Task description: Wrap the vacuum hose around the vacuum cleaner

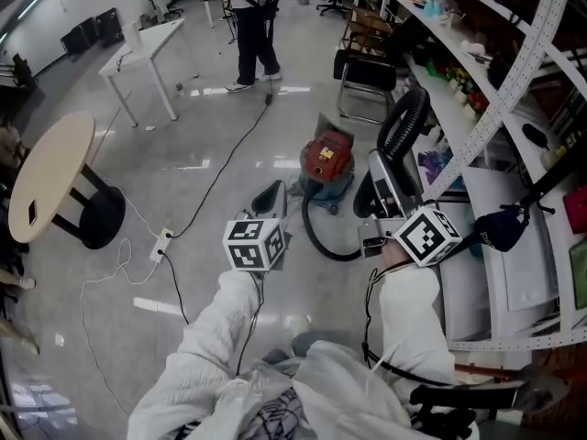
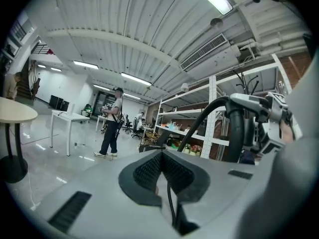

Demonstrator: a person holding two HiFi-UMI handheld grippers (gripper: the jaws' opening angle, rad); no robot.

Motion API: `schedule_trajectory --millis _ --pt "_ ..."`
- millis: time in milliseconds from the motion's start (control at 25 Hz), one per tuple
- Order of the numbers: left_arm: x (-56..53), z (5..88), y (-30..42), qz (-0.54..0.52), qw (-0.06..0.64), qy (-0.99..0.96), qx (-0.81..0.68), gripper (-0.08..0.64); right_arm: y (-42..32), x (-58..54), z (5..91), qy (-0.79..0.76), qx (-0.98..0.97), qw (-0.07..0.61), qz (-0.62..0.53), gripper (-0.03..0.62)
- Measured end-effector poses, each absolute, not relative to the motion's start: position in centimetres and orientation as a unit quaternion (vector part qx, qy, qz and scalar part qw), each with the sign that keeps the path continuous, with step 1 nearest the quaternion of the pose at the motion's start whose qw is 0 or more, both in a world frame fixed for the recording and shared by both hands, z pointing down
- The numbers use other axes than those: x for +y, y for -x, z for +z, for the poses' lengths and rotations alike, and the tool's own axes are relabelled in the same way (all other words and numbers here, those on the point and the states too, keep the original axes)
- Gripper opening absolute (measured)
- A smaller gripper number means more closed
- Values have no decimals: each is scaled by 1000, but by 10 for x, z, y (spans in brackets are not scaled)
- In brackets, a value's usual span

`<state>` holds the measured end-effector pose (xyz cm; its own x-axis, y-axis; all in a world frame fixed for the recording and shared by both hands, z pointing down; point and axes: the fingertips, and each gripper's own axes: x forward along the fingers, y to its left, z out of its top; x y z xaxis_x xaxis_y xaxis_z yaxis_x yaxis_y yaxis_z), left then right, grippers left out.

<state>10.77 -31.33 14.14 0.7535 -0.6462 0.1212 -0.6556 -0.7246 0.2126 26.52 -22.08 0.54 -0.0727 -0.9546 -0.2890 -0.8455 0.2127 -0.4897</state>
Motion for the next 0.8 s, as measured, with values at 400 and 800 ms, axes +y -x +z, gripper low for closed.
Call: schedule_trajectory --millis 400,800 --pt "-462 135 -169 26 124 -930 -345 2 -340 -369 43 648 705 253 -139 241" --pt "-674 154 -254 44 120 -955 -268 2 -406 -581 65 695 663 242 -139 241"
